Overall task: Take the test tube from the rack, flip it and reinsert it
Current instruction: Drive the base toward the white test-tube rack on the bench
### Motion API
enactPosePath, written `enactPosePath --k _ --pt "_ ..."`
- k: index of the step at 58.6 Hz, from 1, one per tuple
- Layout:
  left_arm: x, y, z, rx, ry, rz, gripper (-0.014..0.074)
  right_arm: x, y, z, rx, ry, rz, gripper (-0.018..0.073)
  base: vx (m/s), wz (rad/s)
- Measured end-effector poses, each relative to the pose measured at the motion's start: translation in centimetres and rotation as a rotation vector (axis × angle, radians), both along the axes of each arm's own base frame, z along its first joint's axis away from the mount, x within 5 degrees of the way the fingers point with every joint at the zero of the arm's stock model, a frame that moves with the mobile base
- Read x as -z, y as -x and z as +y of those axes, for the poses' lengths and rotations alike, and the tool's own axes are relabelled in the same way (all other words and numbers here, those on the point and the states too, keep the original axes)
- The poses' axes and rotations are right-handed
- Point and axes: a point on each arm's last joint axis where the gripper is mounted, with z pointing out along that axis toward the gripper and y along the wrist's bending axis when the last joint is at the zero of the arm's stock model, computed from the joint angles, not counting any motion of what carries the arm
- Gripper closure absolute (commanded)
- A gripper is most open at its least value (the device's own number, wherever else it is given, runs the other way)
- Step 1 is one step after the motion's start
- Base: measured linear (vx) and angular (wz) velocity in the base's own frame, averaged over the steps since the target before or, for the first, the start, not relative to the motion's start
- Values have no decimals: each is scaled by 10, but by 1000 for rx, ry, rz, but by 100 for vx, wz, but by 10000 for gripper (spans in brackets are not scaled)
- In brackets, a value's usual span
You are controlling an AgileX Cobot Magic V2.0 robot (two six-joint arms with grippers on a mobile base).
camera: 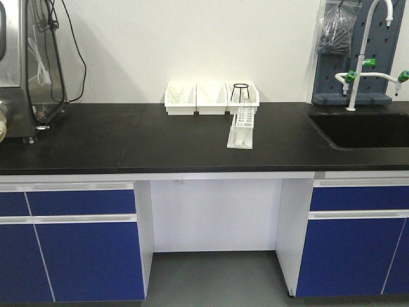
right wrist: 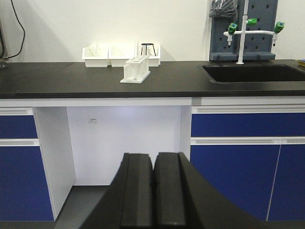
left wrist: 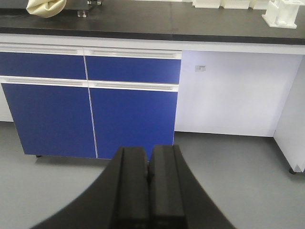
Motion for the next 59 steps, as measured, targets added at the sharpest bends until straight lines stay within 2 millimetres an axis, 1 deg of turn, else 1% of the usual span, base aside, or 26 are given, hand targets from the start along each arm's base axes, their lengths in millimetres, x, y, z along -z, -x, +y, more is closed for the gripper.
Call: enactPosePath --k 59 --pt "0 0 0 0 0 0 603 0 0 0 0 6 0 568 0 0"
